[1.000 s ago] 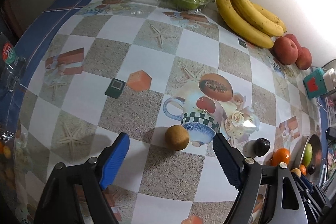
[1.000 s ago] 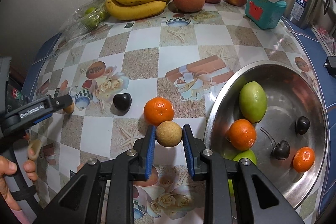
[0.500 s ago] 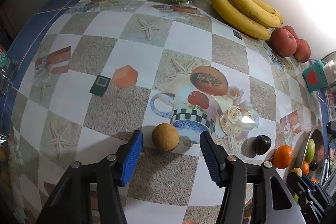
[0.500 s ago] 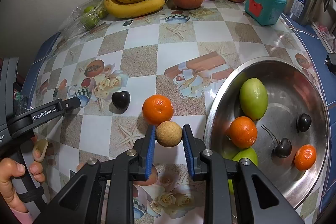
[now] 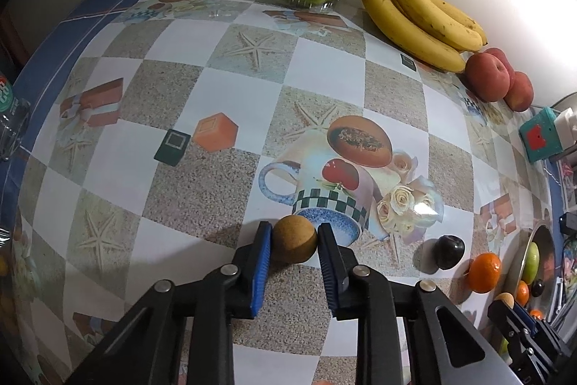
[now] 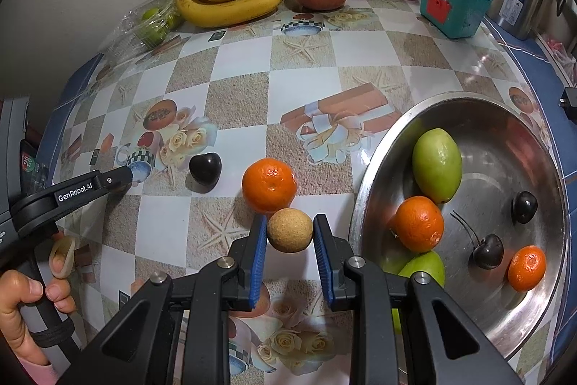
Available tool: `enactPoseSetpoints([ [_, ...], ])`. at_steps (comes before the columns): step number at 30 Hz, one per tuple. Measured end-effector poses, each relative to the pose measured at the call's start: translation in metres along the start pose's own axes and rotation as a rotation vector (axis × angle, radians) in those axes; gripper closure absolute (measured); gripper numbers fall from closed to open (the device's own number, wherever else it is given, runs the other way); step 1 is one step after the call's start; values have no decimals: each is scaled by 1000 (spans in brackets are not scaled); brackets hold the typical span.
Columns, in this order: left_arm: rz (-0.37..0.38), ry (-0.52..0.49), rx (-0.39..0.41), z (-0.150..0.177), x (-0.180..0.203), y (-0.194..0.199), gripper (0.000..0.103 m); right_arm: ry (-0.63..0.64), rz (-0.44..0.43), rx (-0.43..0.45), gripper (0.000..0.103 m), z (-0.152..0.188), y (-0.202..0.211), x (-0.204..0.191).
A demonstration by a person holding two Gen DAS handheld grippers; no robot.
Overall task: Organize fruits
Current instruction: 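Grasp a small brown fruit with the right tool while the left tool grasps another brown fruit, then carry the brown fruit with the right tool while the left tool carries its brown fruit over the bowl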
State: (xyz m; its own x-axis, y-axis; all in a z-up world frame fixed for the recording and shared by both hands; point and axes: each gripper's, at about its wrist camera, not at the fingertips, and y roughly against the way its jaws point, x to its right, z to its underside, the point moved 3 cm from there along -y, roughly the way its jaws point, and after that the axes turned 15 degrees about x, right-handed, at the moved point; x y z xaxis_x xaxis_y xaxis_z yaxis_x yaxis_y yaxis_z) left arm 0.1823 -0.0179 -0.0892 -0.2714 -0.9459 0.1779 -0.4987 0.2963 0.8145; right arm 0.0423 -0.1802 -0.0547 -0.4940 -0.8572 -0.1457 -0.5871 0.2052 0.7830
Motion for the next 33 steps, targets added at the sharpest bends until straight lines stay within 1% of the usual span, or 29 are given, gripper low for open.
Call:
enactPoseSetpoints([
  [9,-15,14,-8,-1,-3,1,76,-18,-8,-9,76,1,-1,3],
  [19,-41,41,-30,-2,-8,8,76,-34,-12,3,76,0,4,4],
  [26,-47,36,15,-10,-5,32,76,-43,-16,47,76,-7,17,4],
  [33,-23,18,67,-15,9,62,76,-51,-20,95,76,-15,33,5],
])
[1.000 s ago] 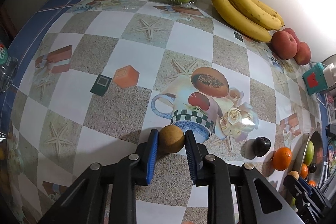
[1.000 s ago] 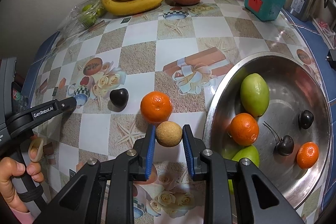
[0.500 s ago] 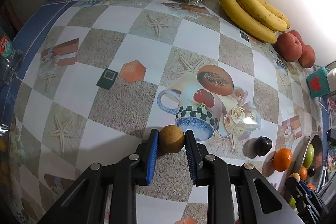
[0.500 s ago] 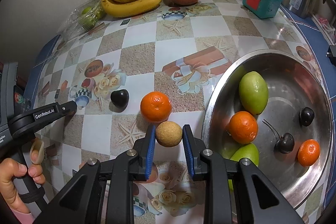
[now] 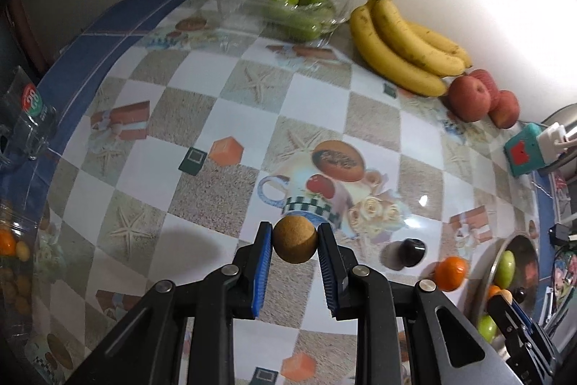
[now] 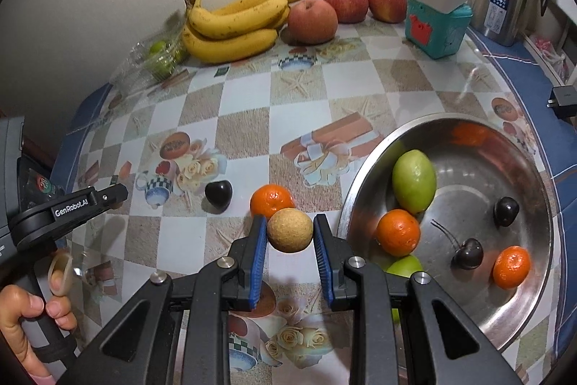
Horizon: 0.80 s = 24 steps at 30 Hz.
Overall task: Organize fruits
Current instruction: 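Carry the brown fruit with the right tool while the left tool carries its brown fruit over the bowl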
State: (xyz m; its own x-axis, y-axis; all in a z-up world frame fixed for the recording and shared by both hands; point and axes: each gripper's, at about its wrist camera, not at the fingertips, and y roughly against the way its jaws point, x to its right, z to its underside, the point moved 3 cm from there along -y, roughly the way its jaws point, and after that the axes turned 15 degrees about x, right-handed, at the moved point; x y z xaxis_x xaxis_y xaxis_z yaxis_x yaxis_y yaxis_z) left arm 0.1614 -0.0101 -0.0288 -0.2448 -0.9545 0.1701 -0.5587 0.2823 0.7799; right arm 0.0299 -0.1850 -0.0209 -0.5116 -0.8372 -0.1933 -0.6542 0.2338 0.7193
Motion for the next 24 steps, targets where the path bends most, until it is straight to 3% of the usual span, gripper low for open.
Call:
enactPoseSetpoints([
  [16,108,-68,18,13,54,36,76,-57,-1,57,76,-5,27,20],
  [24,182,-160,5,29,100,48,76,-154,59,69,76,-10,34,65],
])
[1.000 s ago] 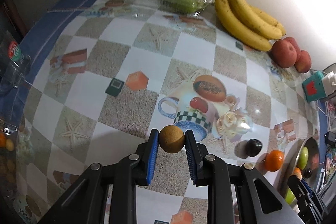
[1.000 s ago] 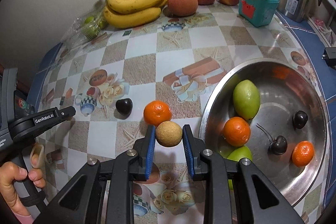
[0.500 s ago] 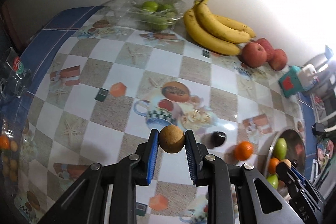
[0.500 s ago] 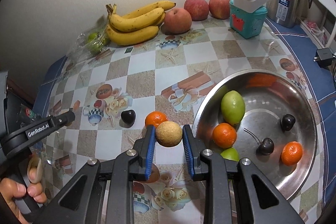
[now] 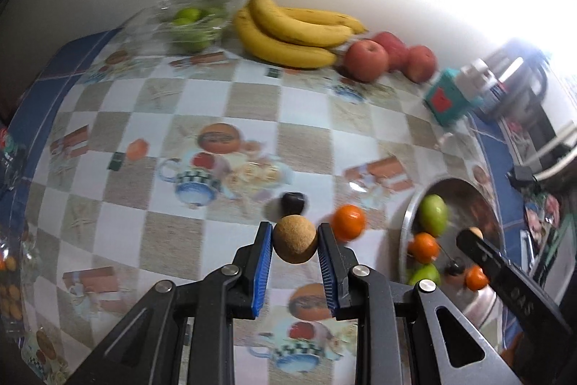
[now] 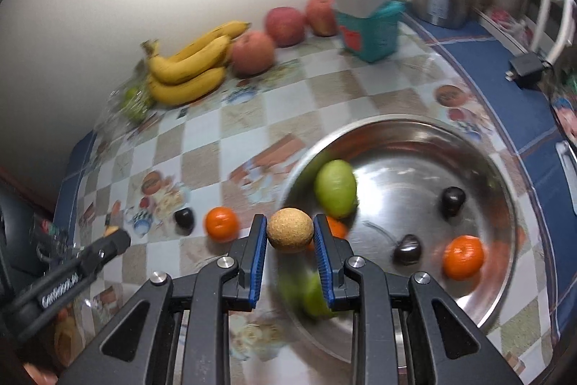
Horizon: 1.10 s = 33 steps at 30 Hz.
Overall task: Organize fruits
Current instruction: 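Carry the brown fruit with the right tool while the left tool carries its brown fruit over the bowl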
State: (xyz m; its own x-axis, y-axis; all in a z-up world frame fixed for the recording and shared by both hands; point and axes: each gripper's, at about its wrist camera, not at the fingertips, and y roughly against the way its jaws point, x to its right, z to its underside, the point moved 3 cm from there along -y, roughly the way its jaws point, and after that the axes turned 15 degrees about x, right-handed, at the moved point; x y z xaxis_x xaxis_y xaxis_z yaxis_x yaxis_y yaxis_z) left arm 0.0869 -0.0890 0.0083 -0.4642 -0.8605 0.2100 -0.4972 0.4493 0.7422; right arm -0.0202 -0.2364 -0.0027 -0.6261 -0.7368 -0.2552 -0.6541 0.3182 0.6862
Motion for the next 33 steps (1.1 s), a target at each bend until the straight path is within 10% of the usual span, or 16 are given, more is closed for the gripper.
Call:
enactPoseSetpoints([
  [33,204,-301,-182,80,143,-13,76,-169,106,-14,76,11,23,97],
])
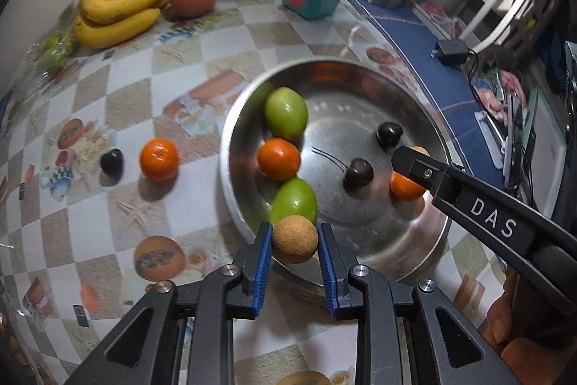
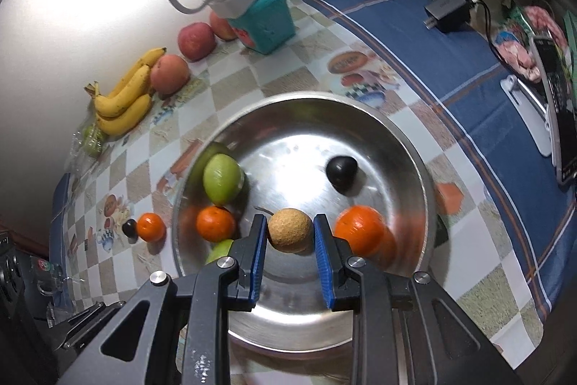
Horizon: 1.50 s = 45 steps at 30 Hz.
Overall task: Organize fruits
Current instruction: 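Carry the brown fruit with the right tool while the left tool carries its brown fruit over the bowl, then open the right tool to drop its brown fruit while the left tool releases its fruit into the bowl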
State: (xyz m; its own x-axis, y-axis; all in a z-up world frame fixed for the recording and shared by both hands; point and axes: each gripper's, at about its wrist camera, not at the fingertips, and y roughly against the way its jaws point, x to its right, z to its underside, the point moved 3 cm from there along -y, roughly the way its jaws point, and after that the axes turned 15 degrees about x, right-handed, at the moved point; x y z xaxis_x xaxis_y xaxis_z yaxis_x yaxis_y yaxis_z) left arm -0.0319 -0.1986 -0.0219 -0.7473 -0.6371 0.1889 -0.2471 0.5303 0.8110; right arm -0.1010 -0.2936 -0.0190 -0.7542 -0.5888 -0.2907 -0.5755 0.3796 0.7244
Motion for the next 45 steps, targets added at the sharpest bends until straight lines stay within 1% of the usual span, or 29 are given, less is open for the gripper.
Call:
enactPoseSetpoints([
  [5,12,-8,-31,7,8,-8,76,-21,25,-15,76,2,-4,12],
  [9,15,-27,-48,11,14,-14,76,-22,46,-3,76,2,-2,17],
  [14,20,-40,-51,13,18,-17,76,-23,106,32,76,-4,1,28],
  [20,28,-49,-60,15,24,-23,76,-41,134,30,76,-4,-8,39],
  [27,40,-75,-61,16,33,-26,76,-33,144,35,76,-6,-14,39],
  [37,46,-65,-66,14,32,-27,75,-26,158,32,75,-6,-15,40],
  [39,45,-63,-65,14,31,-26,75,-25,160,33,73,-7,-15,39],
  [41,43,-60,-64,13,30,-25,75,-23,159,38,67,-7,-14,38],
  [42,39,-60,-62,13,30,-25,75,-21,158,41,66,-7,-13,37],
  [45,33,-56,-56,11,27,-23,74,-17,155,48,66,-9,-11,35],
])
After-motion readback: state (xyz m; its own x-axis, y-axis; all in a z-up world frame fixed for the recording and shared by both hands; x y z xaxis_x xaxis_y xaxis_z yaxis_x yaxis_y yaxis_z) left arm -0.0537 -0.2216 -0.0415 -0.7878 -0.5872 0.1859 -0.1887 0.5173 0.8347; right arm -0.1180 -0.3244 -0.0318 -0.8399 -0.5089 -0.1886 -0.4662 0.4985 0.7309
